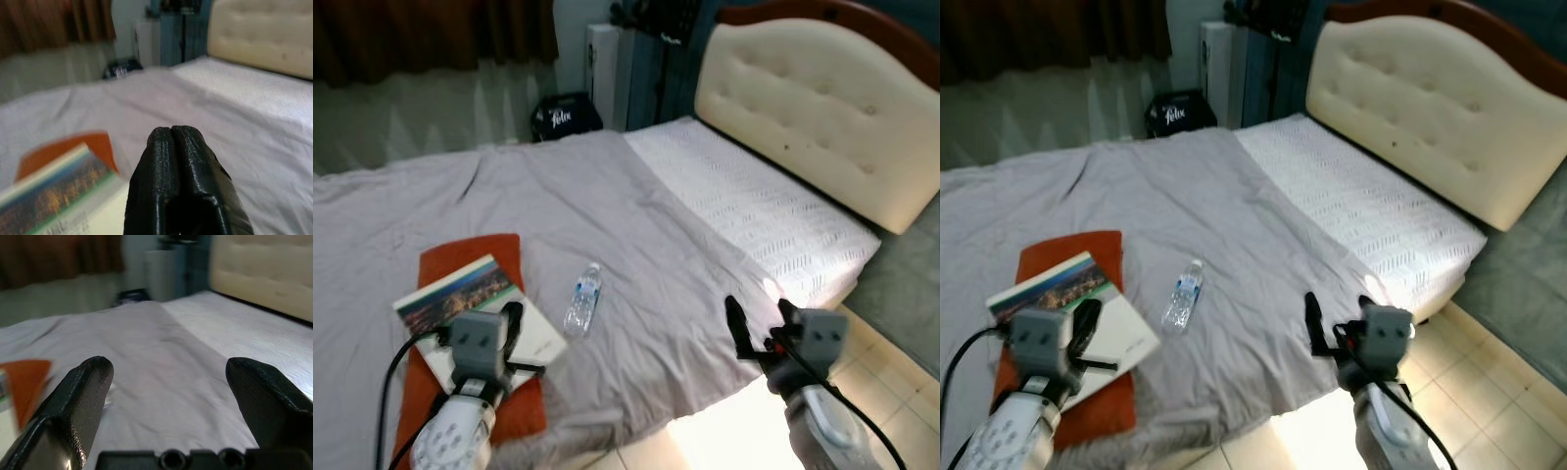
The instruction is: Clean up the room
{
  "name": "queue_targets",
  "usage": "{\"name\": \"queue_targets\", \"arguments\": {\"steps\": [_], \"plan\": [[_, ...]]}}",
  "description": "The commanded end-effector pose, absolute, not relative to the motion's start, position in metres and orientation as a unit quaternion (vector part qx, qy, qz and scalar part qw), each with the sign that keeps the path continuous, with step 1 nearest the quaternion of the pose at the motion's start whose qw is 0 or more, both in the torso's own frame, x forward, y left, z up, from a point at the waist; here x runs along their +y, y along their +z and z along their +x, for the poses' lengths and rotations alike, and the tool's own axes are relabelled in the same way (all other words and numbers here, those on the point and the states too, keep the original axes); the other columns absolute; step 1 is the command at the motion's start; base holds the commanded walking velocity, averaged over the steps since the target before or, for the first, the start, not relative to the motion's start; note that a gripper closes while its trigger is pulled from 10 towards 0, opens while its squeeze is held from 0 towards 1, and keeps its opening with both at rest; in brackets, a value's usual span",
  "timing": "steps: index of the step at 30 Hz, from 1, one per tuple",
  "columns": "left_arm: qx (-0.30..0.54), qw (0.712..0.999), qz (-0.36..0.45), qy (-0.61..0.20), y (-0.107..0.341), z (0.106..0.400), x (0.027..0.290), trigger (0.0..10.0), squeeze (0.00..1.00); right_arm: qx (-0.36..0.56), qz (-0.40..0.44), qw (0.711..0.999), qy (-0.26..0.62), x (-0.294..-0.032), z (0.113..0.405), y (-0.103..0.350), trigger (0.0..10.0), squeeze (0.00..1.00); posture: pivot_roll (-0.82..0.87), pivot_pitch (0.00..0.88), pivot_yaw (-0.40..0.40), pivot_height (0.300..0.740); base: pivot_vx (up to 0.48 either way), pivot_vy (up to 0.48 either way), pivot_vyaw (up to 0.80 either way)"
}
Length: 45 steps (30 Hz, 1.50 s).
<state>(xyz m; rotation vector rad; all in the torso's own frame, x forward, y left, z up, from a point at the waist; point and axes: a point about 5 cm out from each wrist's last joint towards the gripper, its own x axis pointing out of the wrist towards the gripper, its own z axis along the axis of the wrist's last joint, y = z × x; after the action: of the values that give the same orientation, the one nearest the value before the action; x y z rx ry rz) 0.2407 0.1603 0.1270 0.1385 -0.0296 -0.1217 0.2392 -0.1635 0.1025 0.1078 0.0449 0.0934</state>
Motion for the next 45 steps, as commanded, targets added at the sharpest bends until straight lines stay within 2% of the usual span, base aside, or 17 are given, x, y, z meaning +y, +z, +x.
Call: {"name": "queue_targets", "arguments": {"steps": [1, 5, 10, 12, 17, 22, 23, 36, 40, 41, 42, 43, 45], "plan": [[0.023, 0.996, 0.071, -0.04, 0.113, 0.238, 0.168, 10.0, 0.0, 0.024, 0.048, 0.997, 0.052, -0.162, 0.245, 0.102, 10.0, 0.0, 0.1, 0.0, -0.057, 0.736, 0.0, 0.0, 0.0], [0.032, 0.998, 0.047, -0.031, 0.112, 0.246, 0.171, 10.0, 0.0, 0.025, 0.031, 0.997, 0.063, -0.16, 0.248, 0.098, 10.0, 0.0, 0.09, 0.0, -0.047, 0.736, 0.0, 0.0, 0.0], [0.051, 0.997, 0.032, -0.054, 0.108, 0.249, 0.155, 10.0, 0.0, 0.025, 0.041, 0.997, 0.06, -0.159, 0.247, 0.095, 10.0, 0.0, 0.07, 0.0, -0.03, 0.736, 0.0, 0.0, 0.0], [0.055, 0.997, 0.028, -0.045, 0.105, 0.246, 0.16, 10.0, 0.0, 0.025, 0.05, 0.996, 0.063, -0.159, 0.244, 0.094, 10.0, 0.0, 0.07, 0.0, -0.028, 0.736, 0.0, 0.0, 0.0], [0.039, 0.998, 0.047, -0.027, 0.105, 0.209, 0.187, 10.0, 0.0, 0.026, 0.053, 0.996, 0.065, -0.171, 0.225, 0.091, 10.0, 0.0, 0.08, 0.0, -0.054, 0.736, 0.0, 0.0, 0.0], [0.051, 0.998, 0.04, -0.009, 0.102, 0.224, 0.179, 10.0, 0.0, 0.028, 0.036, 0.997, 0.066, -0.174, 0.223, 0.088, 10.0, 0.0, 0.09, 0.0, -0.06, 0.736, 0.0, 0.0, 0.0], [0.049, 0.998, 0.026, -0.018, 0.1, 0.231, 0.172, 10.0, 1.0, 0.025, 0.037, 0.997, 0.062, -0.174, 0.223, 0.089, 10.0, 0.0, 0.08, 0.0, -0.061, 0.736, 0.0, 0.0, 0.0], [0.07, 0.997, 0.008, -0.032, 0.088, 0.239, 0.165, 10.0, 1.0, 0.031, 0.035, 0.996, 0.074, -0.168, 0.224, 0.085, 10.0, 0.0, 0.06, 0.0, -0.046, 0.736, 0.0, 0.0, 0.0], [0.056, 0.995, 0.026, -0.076, 0.093, 0.243, 0.155, 10.0, 1.0, 0.023, 0.017, 0.995, 0.093, -0.165, 0.225, 0.088, 10.0, 0.0, 0.05, 0.0, -0.041, 0.736, 0.463, 0.0, 0.0], [0.056, 0.995, 0.029, -0.079, 0.093, 0.244, 0.153, 10.0, 0.64, 0.02, 0.018, 0.995, 0.093, -0.165, 0.226, 0.088, 10.0, 0.0, 0.04, 0.0, -0.039, 0.736, 0.461, 0.0, 0.0], [0.056, 0.995, 0.031, -0.082, 0.093, 0.244, 0.152, 10.0, 0.24, 0.019, 0.017, 0.995, 0.092, -0.165, 0.226, 0.088, 10.0, 0.0, 0.04, 0.0, -0.039, 0.736, 0.461, 0.0, 0.59], [0.055, 0.994, 0.035, -0.084, 0.093, 0.245, 0.152, 10.0, 0.0, 0.019, 0.02, 0.996, 0.09, -0.165, 0.226, 0.088, 10.0, 0.0, 0.04, 0.0, -0.036, 0.736, 0.461, 0.0, 0.8], [0.056, 0.994, 0.039, -0.091, 0.092, 0.248, 0.151, 10.0, 0.0, 0.02, 0.021, 0.996, 0.088, -0.166, 0.226, 0.088, 10.0, 0.0, 0.04, 0.0, -0.033, 0.736, 0.459, 0.0, 0.79]]}}
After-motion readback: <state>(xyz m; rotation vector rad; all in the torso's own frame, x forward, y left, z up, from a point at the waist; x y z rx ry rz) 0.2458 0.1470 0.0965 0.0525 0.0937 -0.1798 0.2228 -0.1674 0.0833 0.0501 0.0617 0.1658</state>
